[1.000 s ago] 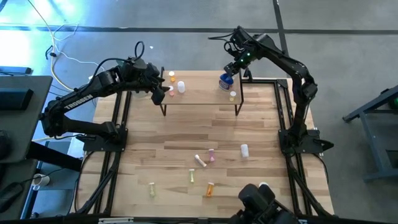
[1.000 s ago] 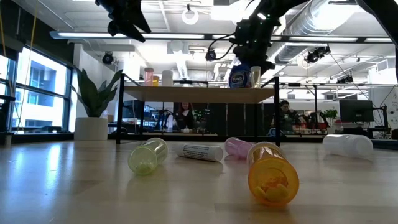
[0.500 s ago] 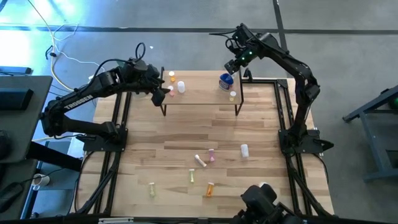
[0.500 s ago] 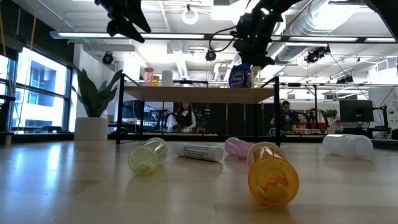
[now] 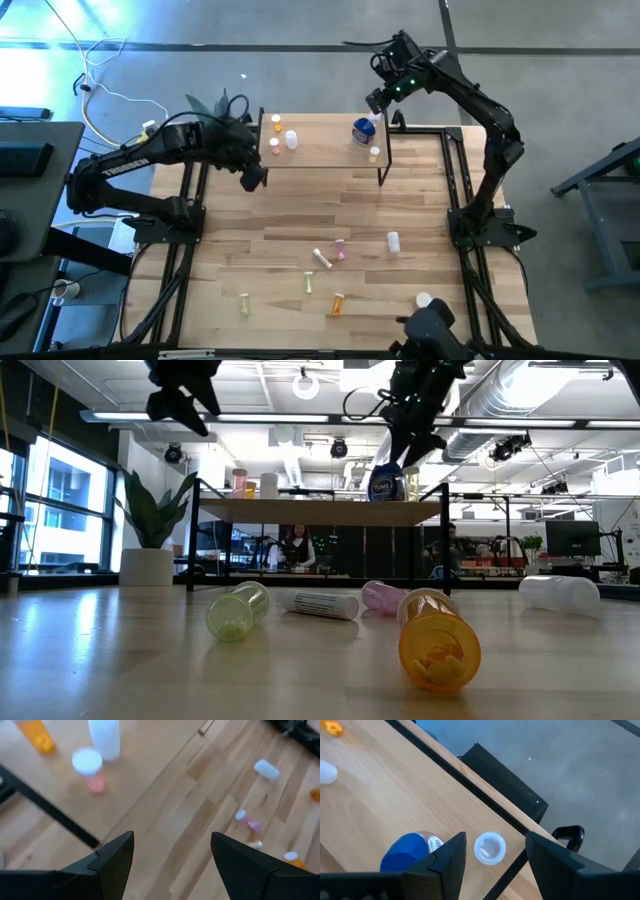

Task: Pick and place medicine bottles onto shelf by color
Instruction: Put the left yellow pill bottle on the shelf

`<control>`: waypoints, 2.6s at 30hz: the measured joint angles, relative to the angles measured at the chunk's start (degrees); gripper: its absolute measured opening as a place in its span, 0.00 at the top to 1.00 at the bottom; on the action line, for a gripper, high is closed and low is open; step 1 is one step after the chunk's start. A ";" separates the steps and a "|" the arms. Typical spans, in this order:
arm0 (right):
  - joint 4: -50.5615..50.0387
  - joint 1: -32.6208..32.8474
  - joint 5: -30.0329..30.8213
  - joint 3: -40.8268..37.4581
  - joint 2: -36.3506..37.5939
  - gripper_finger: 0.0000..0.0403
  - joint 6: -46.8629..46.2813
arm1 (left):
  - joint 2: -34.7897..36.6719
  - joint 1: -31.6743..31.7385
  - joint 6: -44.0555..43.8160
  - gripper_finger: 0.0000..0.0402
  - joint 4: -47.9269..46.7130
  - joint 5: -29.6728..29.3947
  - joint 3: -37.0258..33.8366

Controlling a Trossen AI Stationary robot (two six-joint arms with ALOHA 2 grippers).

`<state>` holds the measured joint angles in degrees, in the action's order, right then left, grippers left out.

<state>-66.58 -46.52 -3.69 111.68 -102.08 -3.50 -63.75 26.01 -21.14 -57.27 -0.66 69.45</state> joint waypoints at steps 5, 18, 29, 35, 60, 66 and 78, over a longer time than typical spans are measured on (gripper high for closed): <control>-1.08 0.40 0.00 0.00 1.75 0.52 -1.81 | 0.00 -5.00 -8.38 0.37 -5.53 -4.35 0.00; -3.96 1.73 -0.04 0.00 6.79 0.52 -9.84 | 0.02 -23.62 -38.58 0.37 -18.01 -7.76 0.00; -6.32 8.13 -0.27 0.00 6.99 0.52 -13.99 | 0.04 -49.53 -72.06 0.37 -16.84 -10.13 -6.67; -6.72 12.07 -0.26 0.00 6.99 0.52 -15.64 | -1.58 -59.31 -84.14 0.37 -6.69 -13.82 -10.34; -10.48 21.19 1.54 0.00 6.94 0.52 -16.20 | -28.87 -71.13 -101.96 0.37 12.36 -10.26 -10.99; -12.03 23.37 4.30 0.00 6.93 0.52 -16.20 | -32.04 -72.31 -104.18 0.37 15.52 -9.89 -10.97; -12.03 24.90 4.67 0.00 6.92 0.52 -16.53 | -39.30 -72.30 -104.68 0.38 16.72 -6.36 -10.79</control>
<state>-78.61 -21.63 0.99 111.68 -95.16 -20.02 -103.05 -46.29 -125.82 -40.55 -7.02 58.66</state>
